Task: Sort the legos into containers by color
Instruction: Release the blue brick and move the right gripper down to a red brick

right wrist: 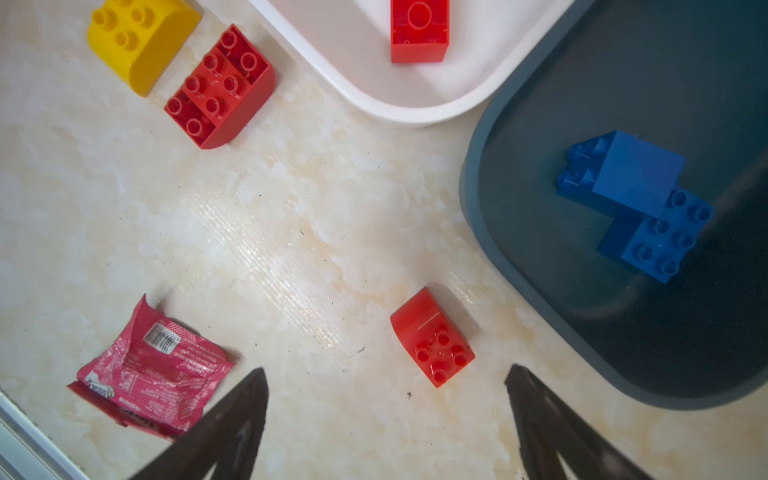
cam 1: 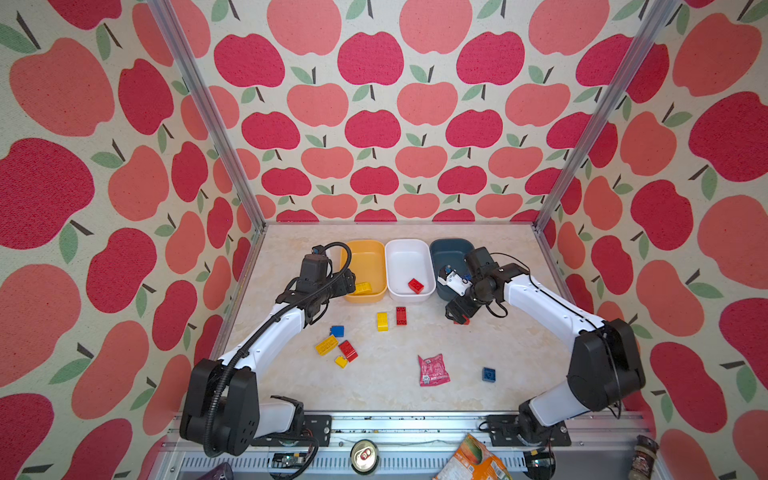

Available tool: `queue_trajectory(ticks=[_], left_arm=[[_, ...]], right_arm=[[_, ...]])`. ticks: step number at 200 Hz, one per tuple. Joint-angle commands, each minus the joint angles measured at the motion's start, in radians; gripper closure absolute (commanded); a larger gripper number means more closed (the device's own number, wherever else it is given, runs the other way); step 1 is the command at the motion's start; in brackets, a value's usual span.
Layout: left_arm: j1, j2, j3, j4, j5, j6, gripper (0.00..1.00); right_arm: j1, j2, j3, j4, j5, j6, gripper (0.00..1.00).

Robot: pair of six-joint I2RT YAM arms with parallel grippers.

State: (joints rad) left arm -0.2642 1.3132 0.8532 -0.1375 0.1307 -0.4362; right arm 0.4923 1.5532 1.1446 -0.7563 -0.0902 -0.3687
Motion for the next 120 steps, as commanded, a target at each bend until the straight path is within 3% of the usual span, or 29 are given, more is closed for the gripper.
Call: queue_trajectory(ticks=[1,120], left_arm=[[0.003,-0.002,0.006,-0.005,0.009,0.005,0.12],[0.016,0.0,-0.003,0.003,0.023,0.012,0.12]], right_arm=[[0.015,0.026,-0.016,-0.056,0.065,-0.063,0.09],[0.031,0.127,-0.049,0.026,0.152,-0.097,0.11]])
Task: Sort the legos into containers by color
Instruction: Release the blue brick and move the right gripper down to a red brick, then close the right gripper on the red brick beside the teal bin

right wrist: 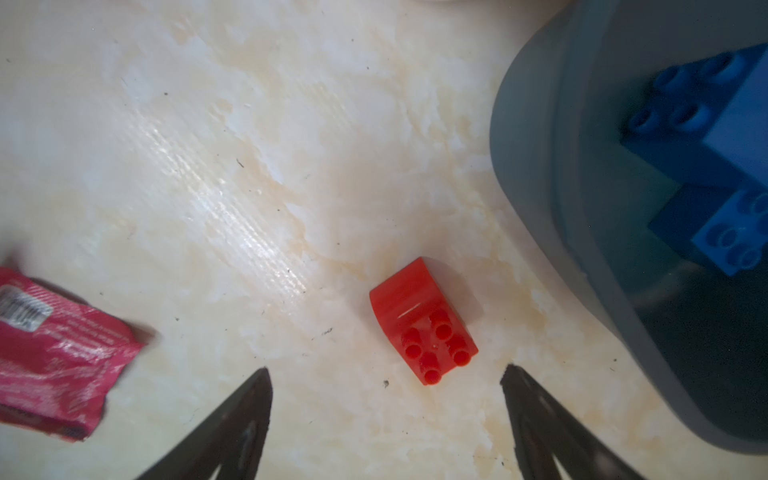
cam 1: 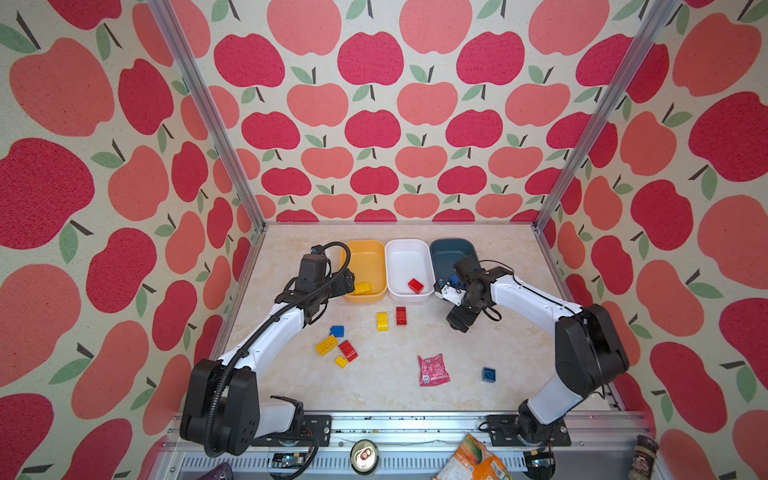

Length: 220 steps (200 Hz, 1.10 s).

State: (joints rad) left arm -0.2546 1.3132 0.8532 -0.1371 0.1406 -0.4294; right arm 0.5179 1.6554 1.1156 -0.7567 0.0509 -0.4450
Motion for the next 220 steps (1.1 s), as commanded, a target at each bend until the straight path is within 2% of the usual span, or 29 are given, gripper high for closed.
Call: queue_trajectory(ticks=[1,158,177,220], left_arm=[[0.006,0.001,-0.003,0.002,0.013,0.006,0.12],[0.021,-0.021,-0.025,0.004,0.014,0.002,0.11],[0.024,-0.024,-0.026,0.004,0.013,0.002,0.11],[0.026,-0.028,-0.031,0.007,0.016,0.0,0.11]], right_arm=[[0.004,0.026,-0.02,0.027,0.011,-0.021,0.11],[-0.02,0.093,-0.042,0.096,0.023,-0.034,0.18],[-0.022,0.095,-0.043,0.093,0.02,-0.032,0.22],[-0.022,0.099,-0.04,0.087,0.026,-0.024,0.39]])
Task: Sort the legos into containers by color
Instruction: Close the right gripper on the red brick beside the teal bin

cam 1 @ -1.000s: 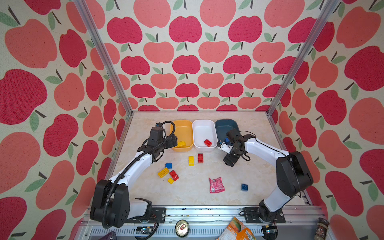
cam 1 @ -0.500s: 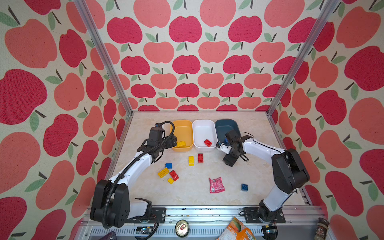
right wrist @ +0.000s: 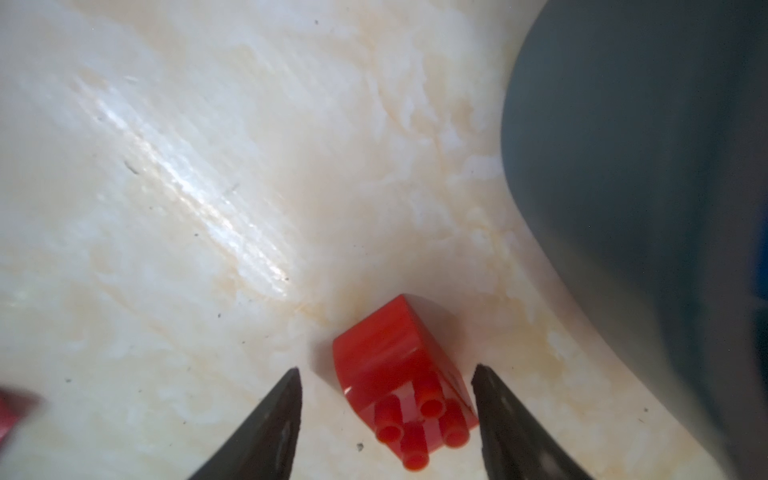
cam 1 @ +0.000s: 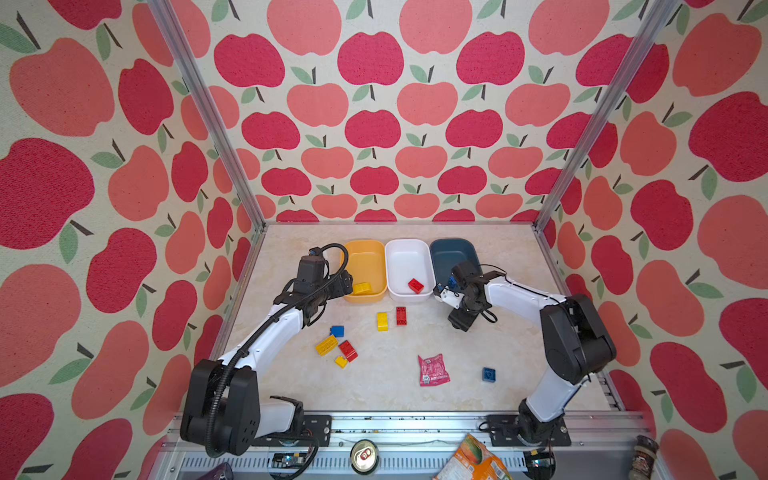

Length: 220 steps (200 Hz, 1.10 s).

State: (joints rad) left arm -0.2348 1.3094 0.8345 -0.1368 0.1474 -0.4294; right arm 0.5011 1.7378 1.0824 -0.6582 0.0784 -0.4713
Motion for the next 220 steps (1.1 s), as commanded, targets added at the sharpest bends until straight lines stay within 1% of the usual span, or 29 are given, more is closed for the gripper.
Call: queue_trajectory(ticks=[1,30,116,132,157,220], left_arm=[[0.006,-0.025,-0.012,0.006,0.009,0.0,0.11],[0.007,-0.03,-0.016,0.006,0.007,0.001,0.11],[0.009,-0.029,-0.015,0.006,0.009,-0.002,0.11],[0.009,-0.03,-0.015,0.005,0.008,-0.002,0.11],[0.01,-0.029,-0.014,0.006,0.009,-0.003,0.11],[0.01,-0.032,-0.012,0.005,0.009,-0.005,0.11]], right_arm=[[-0.004,0.017,-0.007,-0.011,-0.001,0.002,0.39],[-0.003,0.019,-0.005,-0.017,0.003,0.005,0.49],[0.008,0.016,0.002,-0.03,-0.001,0.031,0.68],[0.007,0.006,-0.001,-0.033,-0.005,0.038,0.69],[0.007,-0.009,-0.006,-0.033,-0.008,0.049,0.74],[0.032,-0.081,0.013,-0.072,-0.044,0.114,0.75]])
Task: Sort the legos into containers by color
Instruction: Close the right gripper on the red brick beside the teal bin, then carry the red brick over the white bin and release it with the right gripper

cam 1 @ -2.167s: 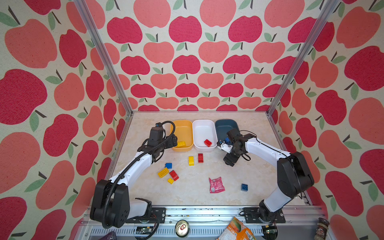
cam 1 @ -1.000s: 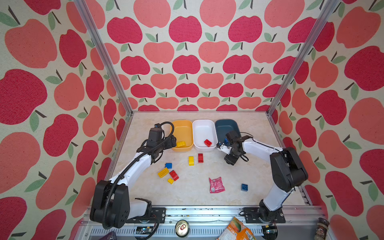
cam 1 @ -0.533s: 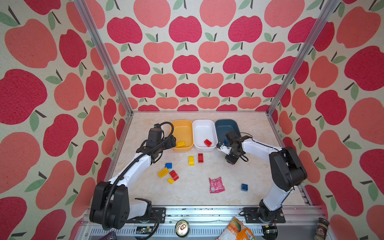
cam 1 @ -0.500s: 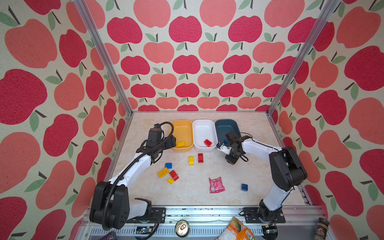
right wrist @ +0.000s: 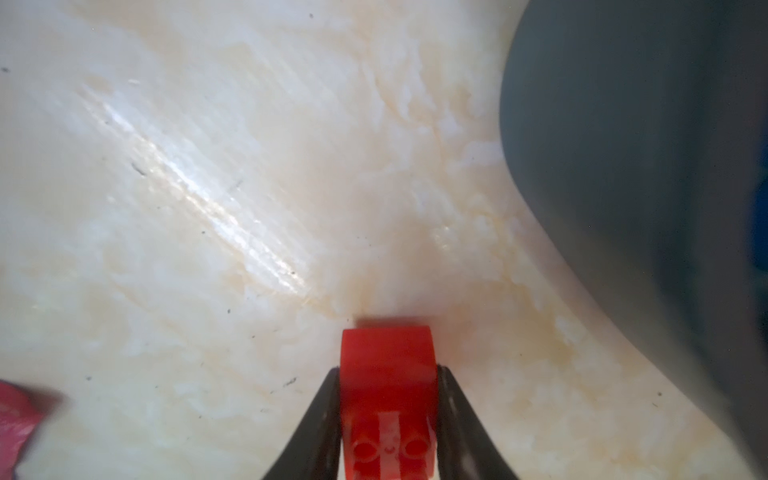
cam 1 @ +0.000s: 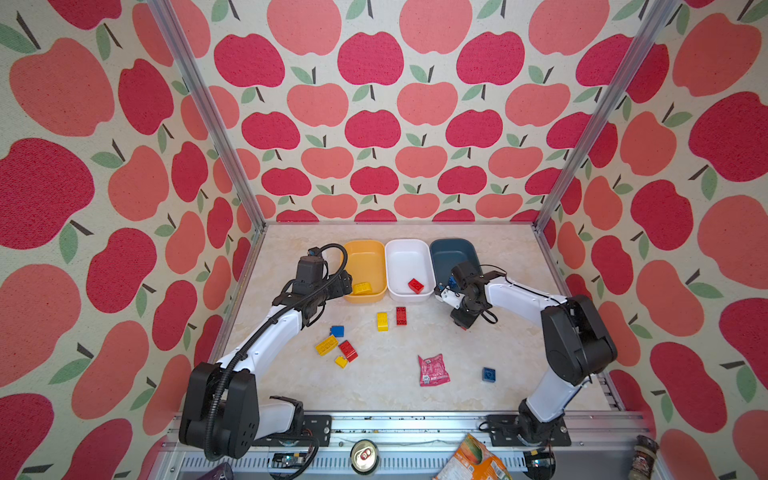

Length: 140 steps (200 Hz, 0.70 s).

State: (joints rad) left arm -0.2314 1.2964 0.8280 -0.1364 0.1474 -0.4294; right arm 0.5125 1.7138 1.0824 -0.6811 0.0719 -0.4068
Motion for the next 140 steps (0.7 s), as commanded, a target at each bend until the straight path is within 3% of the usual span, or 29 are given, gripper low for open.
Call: queue_trajectory(ticks=[1,67,140], left_arm=[[0.006,-0.019,-0.006,0.004,0.009,-0.005,0.12],[0.006,-0.016,-0.001,0.012,0.012,-0.012,0.11],[0.007,-0.029,-0.007,0.008,0.007,-0.016,0.11]], right_arm=[[0.022,-0.059,0.015,-0.052,-0.038,0.05,0.76],[0.111,-0.074,0.168,-0.129,-0.043,0.118,0.76],[0.187,0.135,0.539,-0.176,-0.001,0.142,0.76]])
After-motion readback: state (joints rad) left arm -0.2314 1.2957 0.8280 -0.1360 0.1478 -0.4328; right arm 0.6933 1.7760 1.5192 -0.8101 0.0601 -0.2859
